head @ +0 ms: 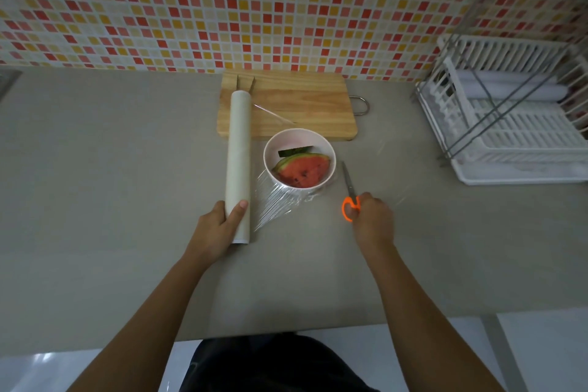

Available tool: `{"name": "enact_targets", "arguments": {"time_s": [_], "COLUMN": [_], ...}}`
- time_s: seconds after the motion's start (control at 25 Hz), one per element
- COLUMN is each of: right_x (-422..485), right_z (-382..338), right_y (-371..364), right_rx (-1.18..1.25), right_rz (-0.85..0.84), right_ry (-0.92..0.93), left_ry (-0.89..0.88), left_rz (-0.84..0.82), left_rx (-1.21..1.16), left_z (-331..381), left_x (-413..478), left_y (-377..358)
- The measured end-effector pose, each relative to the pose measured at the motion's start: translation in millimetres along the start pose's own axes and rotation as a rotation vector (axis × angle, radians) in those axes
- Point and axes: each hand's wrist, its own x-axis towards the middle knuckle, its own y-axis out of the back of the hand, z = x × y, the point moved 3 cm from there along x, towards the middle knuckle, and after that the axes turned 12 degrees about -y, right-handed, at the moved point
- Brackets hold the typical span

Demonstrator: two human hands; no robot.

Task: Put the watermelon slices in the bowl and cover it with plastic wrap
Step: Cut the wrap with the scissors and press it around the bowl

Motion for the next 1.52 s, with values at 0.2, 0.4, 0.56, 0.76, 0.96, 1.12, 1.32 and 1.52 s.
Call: {"name": "enact_targets", "arguments": {"time_s": [0.2,0.4,0.56,0.76,0.96,1.12,1.32,1.52], "right_x": [-5,-65,-117,-149,-162,-172,-189,-185], "right_z": [7,-26,-48,-50,-51,-52,-41,-55], "right_y": [13,9,-21,-45,-51,-49,-54,-57], "right_rx": [0.218,0.844,0.981,1.061,0.959,0.917,0.955,0.972], "right_rz": [0.070,-0.241,-0.469,-0.504,-0.543,-0.630,-0.709,-0.748], "right_ry": [-0.028,0.088,0.071,-0.077,-0.110,-0.205,-0.227,-0.221], "left_ry": [-0.005,-0.023,-0.014,-0.018,-0.001,0.017,0.031,0.041], "left_rz": [0.002,-0.009,-0.031,-0.015,-0.042,-0.058,-0.062,-0.056], "left_rx": [-0.008,-0.023,-0.060,-0.086,-0.136,-0.139,-0.156,-0.161], "left_z": [0,1,11,20,25,26,24,27], "left_x": [2,5,6,8,-4,-10,-12,-10], "left_y": [-1,2,2,14,17,21,21,22]}}
